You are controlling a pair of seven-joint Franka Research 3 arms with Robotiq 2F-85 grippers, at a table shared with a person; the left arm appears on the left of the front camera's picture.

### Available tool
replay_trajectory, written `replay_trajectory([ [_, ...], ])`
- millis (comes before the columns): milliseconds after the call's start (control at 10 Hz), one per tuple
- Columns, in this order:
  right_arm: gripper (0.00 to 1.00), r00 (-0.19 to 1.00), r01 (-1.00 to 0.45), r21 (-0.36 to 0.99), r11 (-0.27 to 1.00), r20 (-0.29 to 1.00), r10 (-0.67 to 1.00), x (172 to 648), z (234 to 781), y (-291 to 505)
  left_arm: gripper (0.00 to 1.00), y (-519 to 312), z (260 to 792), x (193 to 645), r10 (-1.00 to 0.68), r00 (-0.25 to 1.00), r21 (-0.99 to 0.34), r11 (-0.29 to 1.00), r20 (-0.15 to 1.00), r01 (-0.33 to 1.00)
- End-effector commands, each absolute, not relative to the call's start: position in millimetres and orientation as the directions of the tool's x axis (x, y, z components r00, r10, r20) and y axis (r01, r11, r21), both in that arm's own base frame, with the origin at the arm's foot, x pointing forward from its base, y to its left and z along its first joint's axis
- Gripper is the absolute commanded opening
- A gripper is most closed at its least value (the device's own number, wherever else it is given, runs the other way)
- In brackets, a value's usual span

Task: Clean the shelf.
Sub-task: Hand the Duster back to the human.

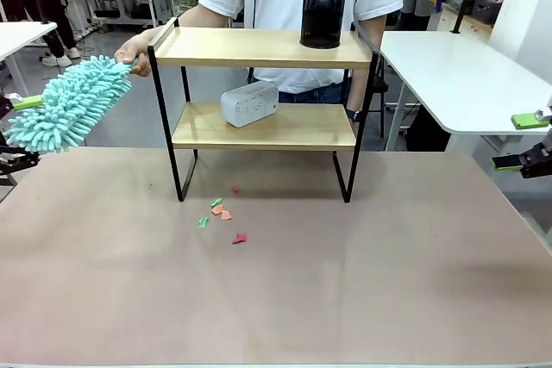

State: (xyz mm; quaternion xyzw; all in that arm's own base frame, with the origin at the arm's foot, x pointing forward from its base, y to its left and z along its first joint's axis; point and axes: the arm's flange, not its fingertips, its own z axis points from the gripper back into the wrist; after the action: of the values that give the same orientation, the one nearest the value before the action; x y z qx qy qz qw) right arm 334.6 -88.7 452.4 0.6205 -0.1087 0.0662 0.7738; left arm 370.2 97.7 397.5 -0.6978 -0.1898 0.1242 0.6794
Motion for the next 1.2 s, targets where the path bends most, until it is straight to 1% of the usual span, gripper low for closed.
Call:
replay_trajectory([
  [0, 1.00, 0.963, -0.257, 0.942, 0.216, 0.267, -0.019, 335, 453, -93, 1.00, 99, 408, 359, 0.406, 0.908, -0.992, -0.027, 0.105, 0.127],
  [100, 1.00, 0.963, -0.257, 0.942, 0.216, 0.267, -0.019, 335, 453, -93, 1.00, 95, 413, 354, 0.362, 0.926, -0.988, -0.063, 0.110, 0.142],
  [300, 1.00, 0.963, -0.257, 0.942, 0.216, 0.267, -0.019, 335, 453, -93, 1.00, 75, 428, 342, 0.303, 0.947, -0.989, -0.062, 0.109, 0.133],
  [400, 1.00, 0.968, -0.237, 0.946, 0.221, 0.250, -0.033, 335, 452, -89, 1.00, 52, 436, 336, 0.249, 0.964, -0.991, -0.060, 0.099, 0.117],
  [500, 1.00, 0.963, -0.219, 0.941, 0.258, 0.251, -0.095, 337, 452, -72, 1.00, 27, 438, 335, 0.190, 0.978, -0.993, -0.059, 0.087, 0.100],
  [600, 1.00, 0.948, -0.165, 0.955, 0.247, 0.223, -0.228, 341, 446, -53, 1.00, 3, 435, 339, 0.124, 0.989, -0.996, -0.030, 0.085, 0.090],
  [700, 1.00, 0.909, -0.121, 0.961, 0.250, 0.209, -0.362, 348, 436, -37, 1.00, -16, 430, 345, 0.053, 0.996, -0.998, -0.017, 0.067, 0.068],
  [800, 1.00, 0.865, -0.079, 0.971, 0.224, 0.178, -0.469, 357, 421, -20, 1.00, -33, 424, 352, -0.013, 0.999, -0.999, 0.009, 0.053, 0.053],
  [1000, 1.00, 0.881, -0.012, 0.982, 0.189, 0.100, -0.463, 362, 401, -7, 1.00, -47, 414, 362, -0.050, 0.999, -0.999, 0.041, 0.007, 0.009],
  [1100, 1.00, 0.896, 0.003, 0.979, 0.204, 0.088, -0.435, 364, 399, -6, 1.00, -49, 401, 368, -0.062, 0.995, -0.990, 0.122, -0.073, -0.065],
])
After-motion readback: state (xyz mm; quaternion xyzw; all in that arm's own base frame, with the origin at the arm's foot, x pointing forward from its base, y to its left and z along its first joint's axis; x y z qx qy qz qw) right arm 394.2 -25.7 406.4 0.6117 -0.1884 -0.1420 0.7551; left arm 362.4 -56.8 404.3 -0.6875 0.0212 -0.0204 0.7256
